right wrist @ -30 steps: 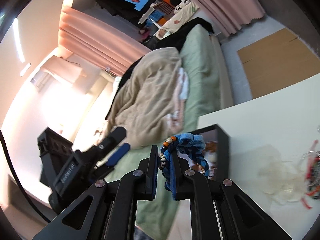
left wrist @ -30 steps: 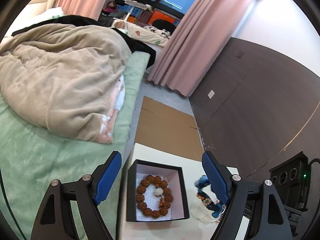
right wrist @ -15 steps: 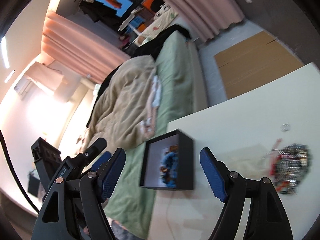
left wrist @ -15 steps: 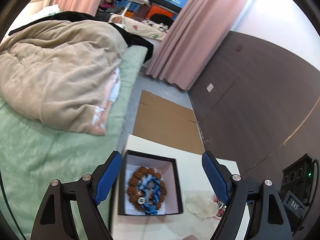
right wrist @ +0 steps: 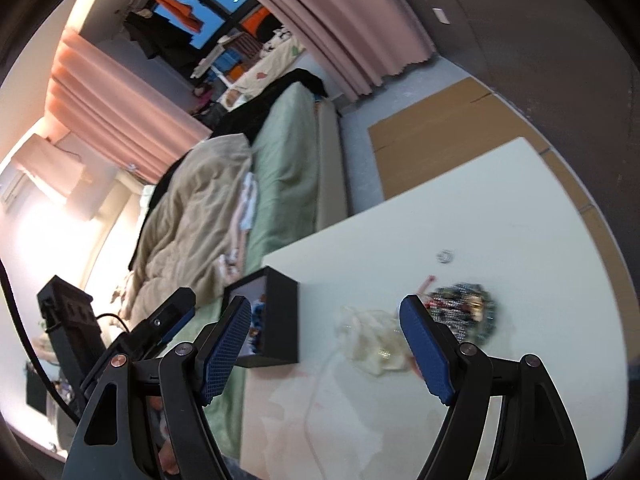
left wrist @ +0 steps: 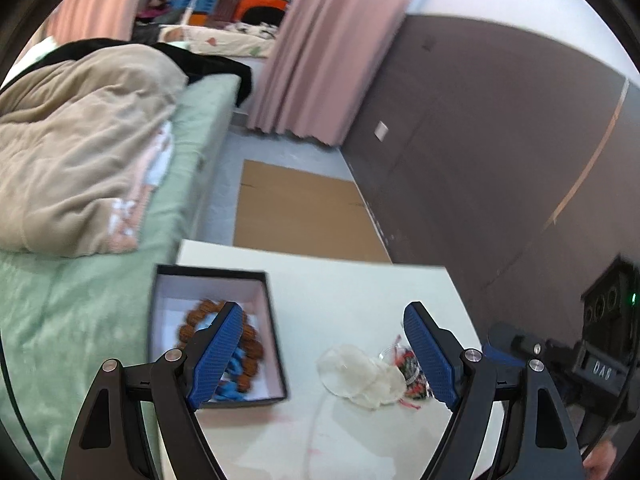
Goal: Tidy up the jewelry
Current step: 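Grasp the white cloth pouch with the left gripper while the right gripper approaches the metal pile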
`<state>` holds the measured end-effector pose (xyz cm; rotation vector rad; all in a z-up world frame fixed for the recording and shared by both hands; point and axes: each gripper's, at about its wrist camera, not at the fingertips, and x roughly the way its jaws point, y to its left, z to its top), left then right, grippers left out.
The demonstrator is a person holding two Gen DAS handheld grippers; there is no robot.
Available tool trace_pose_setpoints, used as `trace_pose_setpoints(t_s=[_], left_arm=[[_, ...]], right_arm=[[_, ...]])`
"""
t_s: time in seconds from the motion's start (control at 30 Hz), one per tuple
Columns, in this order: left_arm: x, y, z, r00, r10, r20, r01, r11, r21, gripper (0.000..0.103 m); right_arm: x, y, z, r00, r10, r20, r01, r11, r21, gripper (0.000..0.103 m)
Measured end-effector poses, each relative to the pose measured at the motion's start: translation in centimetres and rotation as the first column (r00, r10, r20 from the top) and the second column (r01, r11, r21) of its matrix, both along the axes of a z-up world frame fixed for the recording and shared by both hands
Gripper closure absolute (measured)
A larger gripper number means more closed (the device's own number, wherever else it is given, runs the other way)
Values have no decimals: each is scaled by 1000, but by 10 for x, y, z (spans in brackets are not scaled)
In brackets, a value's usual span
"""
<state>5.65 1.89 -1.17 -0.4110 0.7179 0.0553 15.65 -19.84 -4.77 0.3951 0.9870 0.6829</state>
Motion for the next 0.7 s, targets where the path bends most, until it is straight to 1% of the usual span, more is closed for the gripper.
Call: trace_pose_setpoints(t_s=[0.13,0.27,0.47,0.53,0.67,0.7], left_arm=[[9,-27,-9,998,-61,-35,62,997,42,20],[17,-44,-18,994,-94,-63,98,994,58,20],[29,-72,-34,982,-145,-117,157,983,94,22],[34,-78,-40,979,-157,-132,171,980,103,25],[43,-84,-50,971,-172,-163,190,976,103,27],[46,-86,-55,967,-180,-181,200,975,100,30]], right_arm=[[4,-17,-5,999,-27,-27,26,999,-26,26],[8,-32,-11,997,-55,-63,52,998,-46,26],[19,-45,-30,984,-94,-149,80,992,-98,26],[23,-49,-35,980,-104,-169,86,990,-110,26],[27,-53,-35,981,-106,-162,89,990,-110,26],[28,-53,-35,981,-104,-161,87,990,-108,26]])
